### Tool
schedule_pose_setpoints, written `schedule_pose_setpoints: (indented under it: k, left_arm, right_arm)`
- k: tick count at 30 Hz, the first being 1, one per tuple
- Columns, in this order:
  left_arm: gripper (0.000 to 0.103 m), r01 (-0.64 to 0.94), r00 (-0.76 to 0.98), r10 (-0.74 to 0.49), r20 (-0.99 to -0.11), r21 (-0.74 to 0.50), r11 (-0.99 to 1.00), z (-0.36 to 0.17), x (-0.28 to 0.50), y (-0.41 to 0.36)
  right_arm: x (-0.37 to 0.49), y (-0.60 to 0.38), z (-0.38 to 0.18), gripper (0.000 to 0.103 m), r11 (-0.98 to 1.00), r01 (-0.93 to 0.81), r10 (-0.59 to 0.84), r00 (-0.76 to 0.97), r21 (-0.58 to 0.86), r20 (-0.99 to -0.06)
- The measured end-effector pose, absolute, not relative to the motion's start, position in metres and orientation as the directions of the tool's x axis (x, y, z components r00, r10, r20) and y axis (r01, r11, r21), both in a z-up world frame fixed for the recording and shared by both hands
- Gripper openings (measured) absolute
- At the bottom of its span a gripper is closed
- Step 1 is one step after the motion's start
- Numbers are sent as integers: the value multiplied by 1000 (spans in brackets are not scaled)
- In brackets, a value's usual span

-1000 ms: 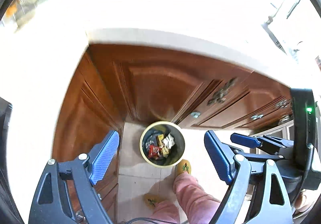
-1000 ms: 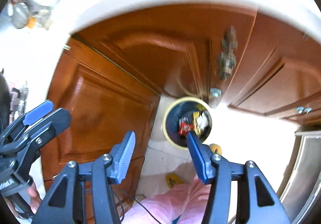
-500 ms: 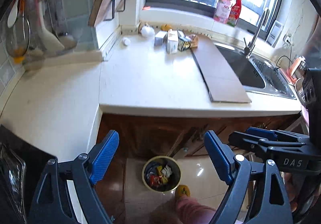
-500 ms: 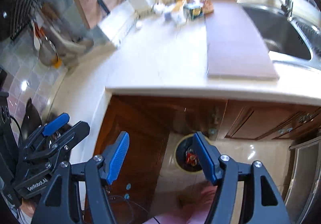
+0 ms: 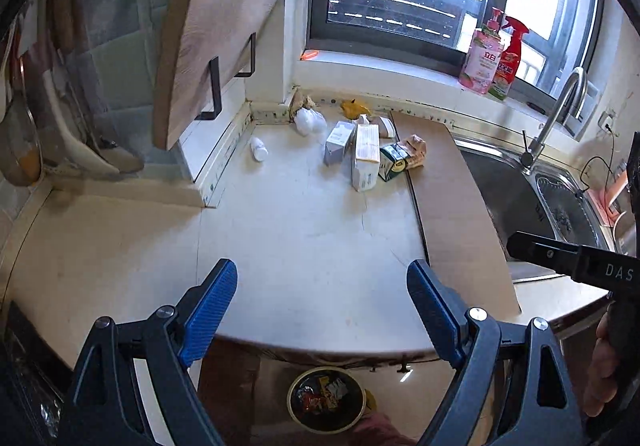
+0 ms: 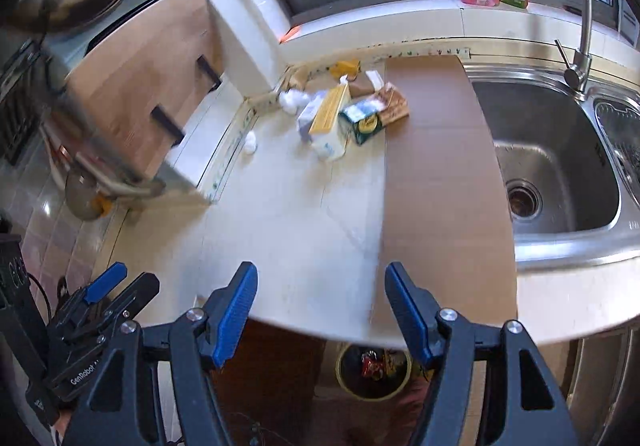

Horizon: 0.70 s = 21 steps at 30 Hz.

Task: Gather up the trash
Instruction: 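Raise both tools back up over the counter trash, then grasp the yellow box with the left gripper while the right gripper grasps the milk carton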

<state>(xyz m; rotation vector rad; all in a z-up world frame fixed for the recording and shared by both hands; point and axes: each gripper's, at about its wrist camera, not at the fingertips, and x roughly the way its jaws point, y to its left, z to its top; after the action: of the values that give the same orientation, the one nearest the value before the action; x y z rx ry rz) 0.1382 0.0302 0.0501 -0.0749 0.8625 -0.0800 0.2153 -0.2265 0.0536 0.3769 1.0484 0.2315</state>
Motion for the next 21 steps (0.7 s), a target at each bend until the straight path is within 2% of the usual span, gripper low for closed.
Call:
schedule_pose_setpoints:
  k: [8, 13, 21]
  left_arm:
    - [84, 79, 592, -96, -800, -61, 995, 44, 285, -14]
    - [76, 86, 523, -87, -848, -49, 995, 16, 364, -39]
    - [70, 91, 405, -79, -911, -46, 995, -40, 446, -65]
  right_arm:
    - [344, -273, 27, 67, 906, 43, 368, 411, 422, -834]
    - [403, -290, -2, 67, 886, 91, 394, 367, 454, -842]
    - [457, -308, -39, 67, 840, 175, 444, 323, 514, -836]
